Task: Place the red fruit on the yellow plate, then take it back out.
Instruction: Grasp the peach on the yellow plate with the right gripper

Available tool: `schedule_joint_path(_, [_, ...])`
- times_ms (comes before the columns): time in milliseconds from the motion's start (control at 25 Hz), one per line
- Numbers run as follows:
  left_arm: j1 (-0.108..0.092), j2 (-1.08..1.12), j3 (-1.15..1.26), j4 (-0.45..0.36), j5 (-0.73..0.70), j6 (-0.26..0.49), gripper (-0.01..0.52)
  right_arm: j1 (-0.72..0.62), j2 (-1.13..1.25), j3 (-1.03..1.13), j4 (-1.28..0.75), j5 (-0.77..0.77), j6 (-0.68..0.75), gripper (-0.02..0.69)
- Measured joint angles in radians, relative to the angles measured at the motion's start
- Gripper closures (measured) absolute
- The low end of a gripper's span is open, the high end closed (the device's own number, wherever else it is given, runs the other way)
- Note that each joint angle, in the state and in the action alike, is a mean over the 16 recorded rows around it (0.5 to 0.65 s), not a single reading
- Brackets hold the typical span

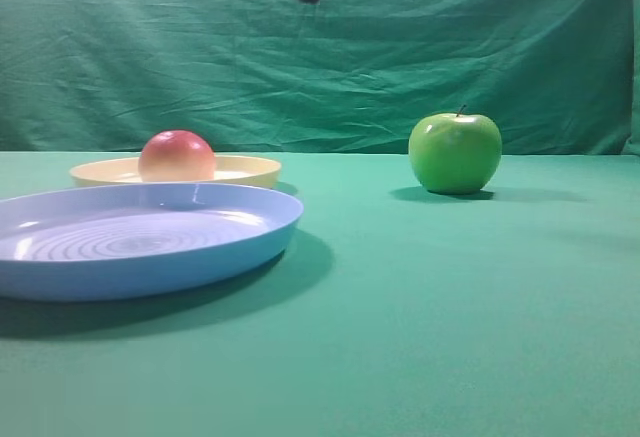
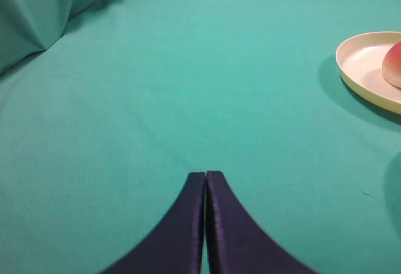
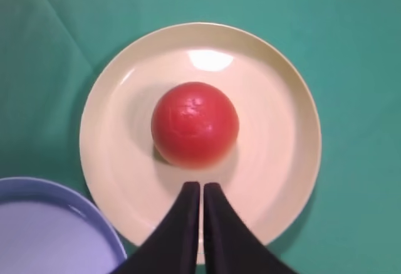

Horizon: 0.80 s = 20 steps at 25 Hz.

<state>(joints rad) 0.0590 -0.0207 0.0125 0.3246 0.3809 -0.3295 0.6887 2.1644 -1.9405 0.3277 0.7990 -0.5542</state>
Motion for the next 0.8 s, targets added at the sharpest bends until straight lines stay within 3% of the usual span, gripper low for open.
schedule_joint_path(520, [0.000,0.000,0.000,0.000,0.000,0.000,0.514,0.044,0.150,-0.060,0.041,-0.190,-0.013,0.102])
schedule_joint_path(640, [0.000,0.000,0.000,0.000,0.000,0.000,0.514,0.049,0.174,-0.062,0.045,-0.217,-0.015,0.039])
schedule_joint_path(800, [0.000,0.000,0.000,0.000,0.000,0.000,0.514,0.054,0.208,-0.064,0.048,-0.240,-0.015,0.021])
